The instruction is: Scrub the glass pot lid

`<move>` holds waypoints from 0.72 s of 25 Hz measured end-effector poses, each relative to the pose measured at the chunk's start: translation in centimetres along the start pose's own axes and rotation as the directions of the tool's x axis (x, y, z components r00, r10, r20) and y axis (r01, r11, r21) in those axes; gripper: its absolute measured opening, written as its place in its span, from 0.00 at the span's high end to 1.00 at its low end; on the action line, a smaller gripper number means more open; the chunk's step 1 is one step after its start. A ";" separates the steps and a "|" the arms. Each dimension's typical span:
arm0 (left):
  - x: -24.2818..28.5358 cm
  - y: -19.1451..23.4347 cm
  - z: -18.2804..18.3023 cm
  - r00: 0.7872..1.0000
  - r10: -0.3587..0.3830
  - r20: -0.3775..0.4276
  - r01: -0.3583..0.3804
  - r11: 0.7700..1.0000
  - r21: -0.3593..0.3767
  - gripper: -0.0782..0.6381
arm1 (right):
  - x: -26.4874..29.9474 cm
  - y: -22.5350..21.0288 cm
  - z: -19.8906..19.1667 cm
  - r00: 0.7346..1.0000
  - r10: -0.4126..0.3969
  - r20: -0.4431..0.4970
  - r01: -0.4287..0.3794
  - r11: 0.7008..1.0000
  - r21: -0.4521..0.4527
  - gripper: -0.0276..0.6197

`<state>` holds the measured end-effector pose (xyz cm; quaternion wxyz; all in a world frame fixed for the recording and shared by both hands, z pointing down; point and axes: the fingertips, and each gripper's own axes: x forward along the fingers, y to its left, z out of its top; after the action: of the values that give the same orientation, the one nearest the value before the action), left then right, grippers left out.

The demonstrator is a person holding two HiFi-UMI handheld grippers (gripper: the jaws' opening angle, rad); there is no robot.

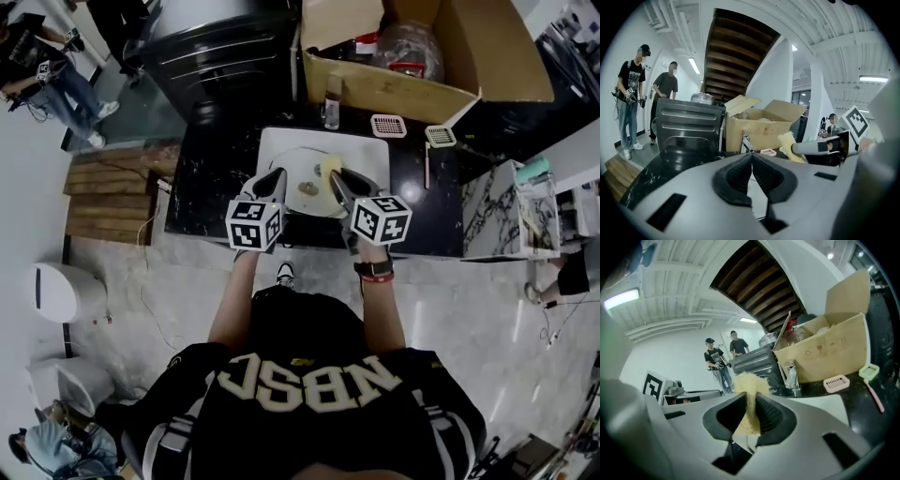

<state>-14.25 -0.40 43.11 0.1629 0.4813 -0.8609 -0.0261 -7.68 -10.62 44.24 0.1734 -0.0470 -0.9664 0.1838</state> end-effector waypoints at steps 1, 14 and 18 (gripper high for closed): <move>0.5 0.5 0.1 1.000 -0.005 -0.001 0.005 1.000 0.003 0.87 | 0.8 0.0 0.3 1.000 0.000 0.000 0.000 1.000 -0.005 0.85; 5.4 5.4 -6.8 0.965 0.136 -0.225 -0.174 0.972 -0.158 0.87 | 7.9 -3.3 -1.8 0.975 0.113 -0.190 -0.122 0.992 -0.038 0.85; 5.1 6.2 -10.3 0.922 0.219 -0.319 -0.294 0.933 -0.209 0.87 | 9.1 -3.6 -4.2 0.937 0.197 -0.289 -0.217 0.975 -0.037 0.85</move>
<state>-18.65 -0.15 55.41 0.3494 0.3374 -0.8730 -0.0427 -14.80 -11.14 52.10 0.2879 -0.1803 -0.9270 0.1592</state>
